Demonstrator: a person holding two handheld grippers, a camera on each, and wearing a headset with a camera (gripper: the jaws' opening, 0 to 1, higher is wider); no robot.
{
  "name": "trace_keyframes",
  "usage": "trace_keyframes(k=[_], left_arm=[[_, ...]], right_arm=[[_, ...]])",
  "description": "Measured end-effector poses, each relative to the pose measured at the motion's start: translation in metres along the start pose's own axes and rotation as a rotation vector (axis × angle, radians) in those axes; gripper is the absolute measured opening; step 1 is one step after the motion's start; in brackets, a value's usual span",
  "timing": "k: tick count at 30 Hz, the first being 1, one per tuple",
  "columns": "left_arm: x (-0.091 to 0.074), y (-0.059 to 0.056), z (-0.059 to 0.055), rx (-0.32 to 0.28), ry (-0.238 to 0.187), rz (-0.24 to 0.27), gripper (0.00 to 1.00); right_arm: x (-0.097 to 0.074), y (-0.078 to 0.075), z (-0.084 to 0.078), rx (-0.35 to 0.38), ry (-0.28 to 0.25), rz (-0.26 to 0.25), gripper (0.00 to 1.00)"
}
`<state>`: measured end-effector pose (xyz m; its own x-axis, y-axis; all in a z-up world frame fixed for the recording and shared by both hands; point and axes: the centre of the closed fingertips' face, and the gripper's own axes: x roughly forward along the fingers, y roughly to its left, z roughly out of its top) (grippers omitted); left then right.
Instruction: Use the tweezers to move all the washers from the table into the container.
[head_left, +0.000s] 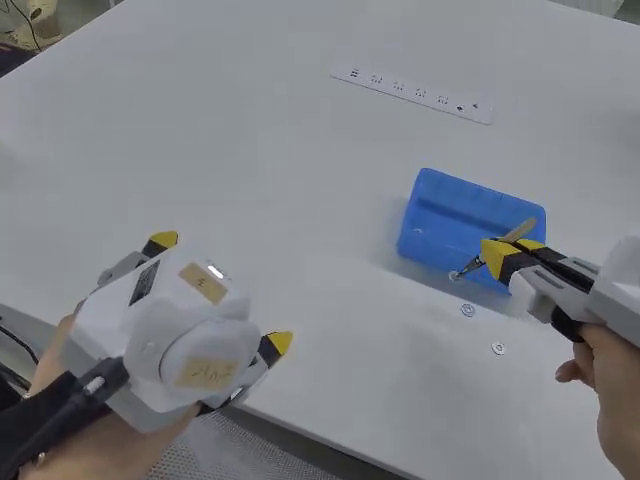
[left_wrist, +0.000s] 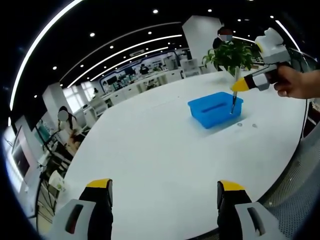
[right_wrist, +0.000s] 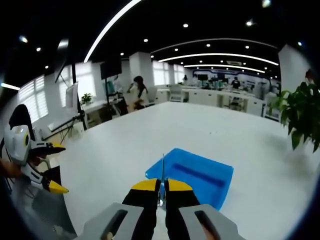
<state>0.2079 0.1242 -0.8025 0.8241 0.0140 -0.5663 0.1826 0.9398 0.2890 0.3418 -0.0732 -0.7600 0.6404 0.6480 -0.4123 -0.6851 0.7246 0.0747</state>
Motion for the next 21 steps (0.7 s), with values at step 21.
trace_keyframes(k=[21], left_arm=[[0.000, 0.001, -0.002, -0.004, 0.010, 0.006, 0.87]], right_arm=[[0.025, -0.027, 0.023, -0.090, -0.028, -0.066, 0.01]])
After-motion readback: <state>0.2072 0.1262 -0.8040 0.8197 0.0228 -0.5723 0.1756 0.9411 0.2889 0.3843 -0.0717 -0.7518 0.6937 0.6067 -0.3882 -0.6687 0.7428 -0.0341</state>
